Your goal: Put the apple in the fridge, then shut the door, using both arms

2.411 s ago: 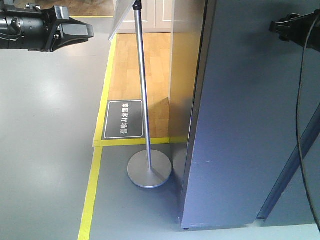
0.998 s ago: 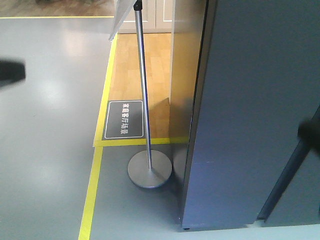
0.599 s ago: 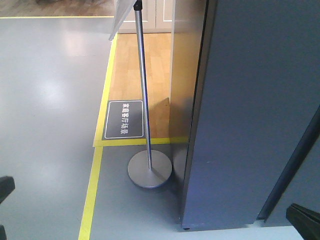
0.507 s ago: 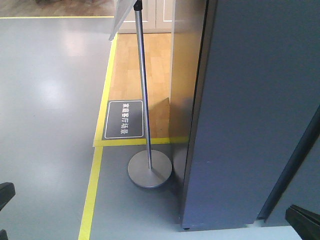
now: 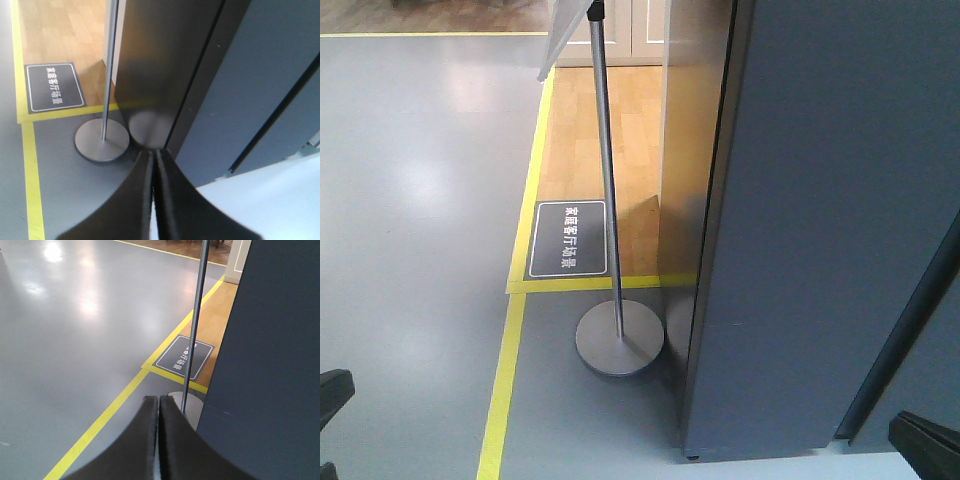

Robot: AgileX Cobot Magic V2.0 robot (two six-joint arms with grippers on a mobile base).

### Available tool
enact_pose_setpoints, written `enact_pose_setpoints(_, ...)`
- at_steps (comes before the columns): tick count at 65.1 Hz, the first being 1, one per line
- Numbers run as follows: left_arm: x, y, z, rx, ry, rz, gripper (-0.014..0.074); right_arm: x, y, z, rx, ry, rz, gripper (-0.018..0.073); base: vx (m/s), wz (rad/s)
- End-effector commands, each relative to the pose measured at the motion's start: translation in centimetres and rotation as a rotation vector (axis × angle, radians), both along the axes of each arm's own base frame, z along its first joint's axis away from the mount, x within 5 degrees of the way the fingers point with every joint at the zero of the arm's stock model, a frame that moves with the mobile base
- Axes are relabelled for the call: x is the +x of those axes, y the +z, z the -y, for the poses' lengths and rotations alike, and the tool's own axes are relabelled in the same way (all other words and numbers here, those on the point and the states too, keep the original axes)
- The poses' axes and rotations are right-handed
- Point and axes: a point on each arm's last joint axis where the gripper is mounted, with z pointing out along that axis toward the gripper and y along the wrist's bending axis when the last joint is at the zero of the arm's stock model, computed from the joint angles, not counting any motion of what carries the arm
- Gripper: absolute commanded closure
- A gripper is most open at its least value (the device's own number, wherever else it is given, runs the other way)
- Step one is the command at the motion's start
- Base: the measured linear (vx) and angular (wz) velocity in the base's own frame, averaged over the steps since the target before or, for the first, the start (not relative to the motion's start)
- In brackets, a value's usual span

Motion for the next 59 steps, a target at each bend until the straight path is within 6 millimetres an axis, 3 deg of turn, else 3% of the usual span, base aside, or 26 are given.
enact_pose_setpoints(1, 0.2, 1.1, -0.1, -0.042, 0.026, 0.038, 0.0604, 0.2, 1.1, 0.1, 0.035, -0.024, 0.042, 0.0563, 0.0, 0.0)
enact_pose_setpoints(34, 0.3, 0.6, -0.2, -0.058, 0.047, 0.029, 0.0604, 0.2, 1.1, 0.1, 0.035, -0.024, 0.042, 0.0563, 0.0, 0.0)
enact_pose_setpoints(59, -0.8, -2.7, -2.9, -0.115, 0.398, 0.084, 0.0604, 0.2, 1.1, 0.1, 0.04, -0.026, 0.04, 0.0563, 0.0, 0.0)
